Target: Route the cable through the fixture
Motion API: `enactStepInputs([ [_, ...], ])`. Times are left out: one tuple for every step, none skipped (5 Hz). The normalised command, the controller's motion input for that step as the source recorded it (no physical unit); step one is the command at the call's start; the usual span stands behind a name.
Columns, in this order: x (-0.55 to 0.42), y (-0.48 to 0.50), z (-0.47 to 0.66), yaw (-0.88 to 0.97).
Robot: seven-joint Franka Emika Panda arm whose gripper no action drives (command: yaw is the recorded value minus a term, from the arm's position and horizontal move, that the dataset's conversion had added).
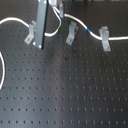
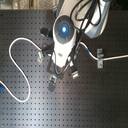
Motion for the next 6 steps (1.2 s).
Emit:
enactStepInputs([
  [-0.024,0.015,-0.41,0.78],
  [-0.021,-0.051,-0.54,0.67],
  [-0.048,-0.076,-0.60,0.59],
  [-0.059,-0.106,-0.31,0.75],
  [0.184,-0.382,-0.01,0.35],
  [0.180,-0.468,-0.01,0.22],
])
